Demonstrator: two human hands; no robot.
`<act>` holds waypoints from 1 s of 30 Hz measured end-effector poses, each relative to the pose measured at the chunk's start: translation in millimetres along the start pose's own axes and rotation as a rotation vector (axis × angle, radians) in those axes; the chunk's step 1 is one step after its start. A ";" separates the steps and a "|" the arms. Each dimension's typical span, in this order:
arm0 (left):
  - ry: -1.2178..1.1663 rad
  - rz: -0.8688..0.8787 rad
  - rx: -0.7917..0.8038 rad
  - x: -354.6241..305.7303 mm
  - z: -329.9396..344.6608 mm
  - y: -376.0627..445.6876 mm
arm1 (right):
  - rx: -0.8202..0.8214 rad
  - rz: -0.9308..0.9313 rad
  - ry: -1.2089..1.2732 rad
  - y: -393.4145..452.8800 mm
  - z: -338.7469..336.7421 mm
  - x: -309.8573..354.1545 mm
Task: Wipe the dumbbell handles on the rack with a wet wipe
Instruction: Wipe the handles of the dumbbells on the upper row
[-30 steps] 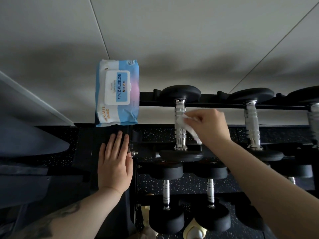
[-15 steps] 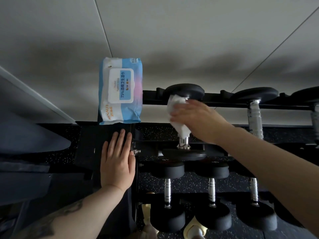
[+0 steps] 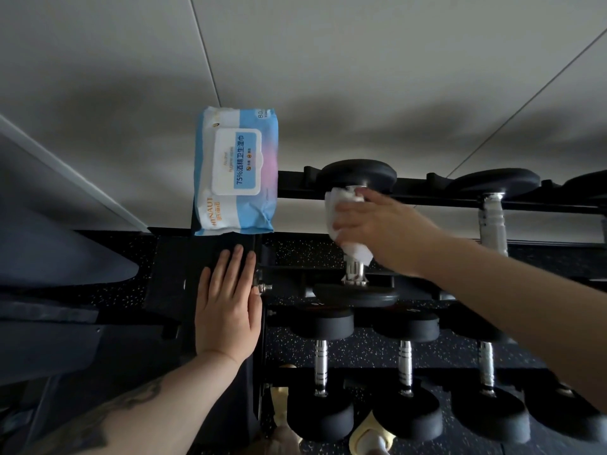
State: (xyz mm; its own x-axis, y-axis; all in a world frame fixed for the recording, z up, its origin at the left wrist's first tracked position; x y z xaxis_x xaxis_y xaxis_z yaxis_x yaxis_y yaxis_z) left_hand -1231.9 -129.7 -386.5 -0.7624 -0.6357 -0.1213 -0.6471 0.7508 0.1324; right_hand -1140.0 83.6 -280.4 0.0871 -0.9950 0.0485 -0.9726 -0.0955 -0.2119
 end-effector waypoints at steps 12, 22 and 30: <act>0.009 0.003 -0.009 -0.6 -0.9 -0.1 | -0.572 0.691 0.891 -55.8 19.8 -6.4; -0.028 -0.001 -0.031 -0.7 -1.9 -1.1 | -0.117 0.934 1.310 -63.3 51.8 -1.6; -0.304 -0.089 0.026 -21.3 -5.1 -15.2 | -0.864 1.149 1.431 -191.8 -2.8 -40.6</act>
State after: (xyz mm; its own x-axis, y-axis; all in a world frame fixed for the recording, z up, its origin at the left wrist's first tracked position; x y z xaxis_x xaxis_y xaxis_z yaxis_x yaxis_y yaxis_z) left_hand -1205.9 -128.4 -380.9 -0.6633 -0.6193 -0.4202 -0.7078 0.7015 0.0833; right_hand -957.6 142.4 -239.1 -0.3002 0.2004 0.9326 -0.3084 0.9048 -0.2937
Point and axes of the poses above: each hand's wrist, its own y-axis towards the middle knuckle, its own z-axis out of the palm, x = y × z, the point moved 5 cm from there along y, towards the middle knuckle, and after that the axes turned 6 degrees about y, right-handed, at the moved point
